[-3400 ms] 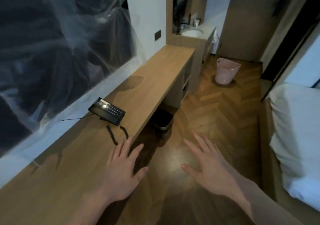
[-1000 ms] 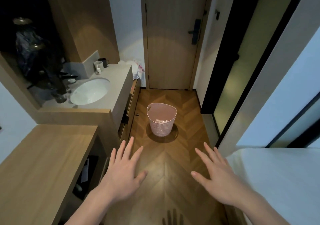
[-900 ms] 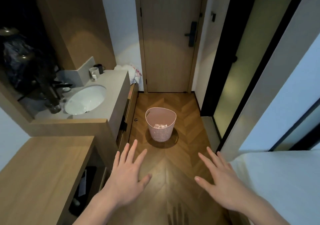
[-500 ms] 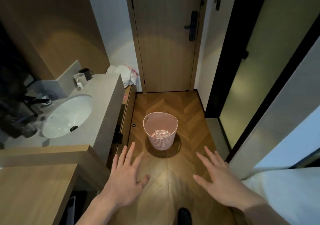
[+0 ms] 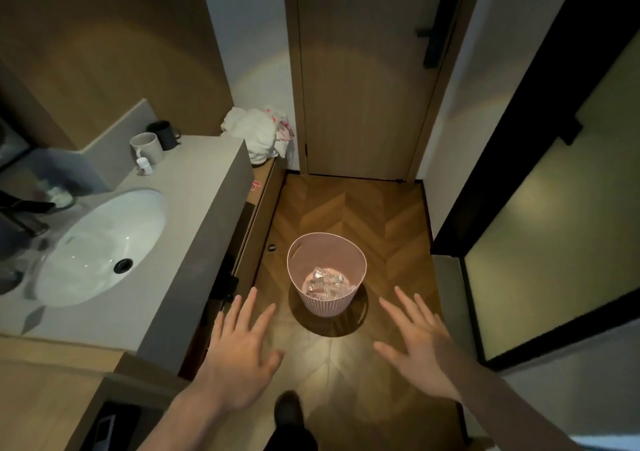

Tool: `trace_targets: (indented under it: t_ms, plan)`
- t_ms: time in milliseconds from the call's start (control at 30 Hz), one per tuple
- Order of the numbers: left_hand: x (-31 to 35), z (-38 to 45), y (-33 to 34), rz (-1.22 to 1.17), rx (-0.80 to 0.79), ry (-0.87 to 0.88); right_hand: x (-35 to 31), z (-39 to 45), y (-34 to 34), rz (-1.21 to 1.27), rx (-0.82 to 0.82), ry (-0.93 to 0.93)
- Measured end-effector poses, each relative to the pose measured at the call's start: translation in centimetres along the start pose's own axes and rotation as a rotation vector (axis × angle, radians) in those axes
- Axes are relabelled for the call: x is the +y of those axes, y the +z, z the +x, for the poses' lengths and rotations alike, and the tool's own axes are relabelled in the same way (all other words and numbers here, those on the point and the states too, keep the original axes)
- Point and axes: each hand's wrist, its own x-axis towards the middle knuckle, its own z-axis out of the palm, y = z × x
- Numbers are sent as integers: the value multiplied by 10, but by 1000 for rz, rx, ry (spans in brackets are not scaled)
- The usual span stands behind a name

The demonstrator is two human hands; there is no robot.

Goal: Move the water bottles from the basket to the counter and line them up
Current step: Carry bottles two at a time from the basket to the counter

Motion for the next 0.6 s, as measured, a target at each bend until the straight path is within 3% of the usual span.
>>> trace_targets:
  t_ms: [200,600]
  plan:
    - [-8,126,-10,19,-51,27,2,113,-28,-13,-94,13]
    - [-33,437,-8,-8,-281,150,26,389,-37,74,-234,214]
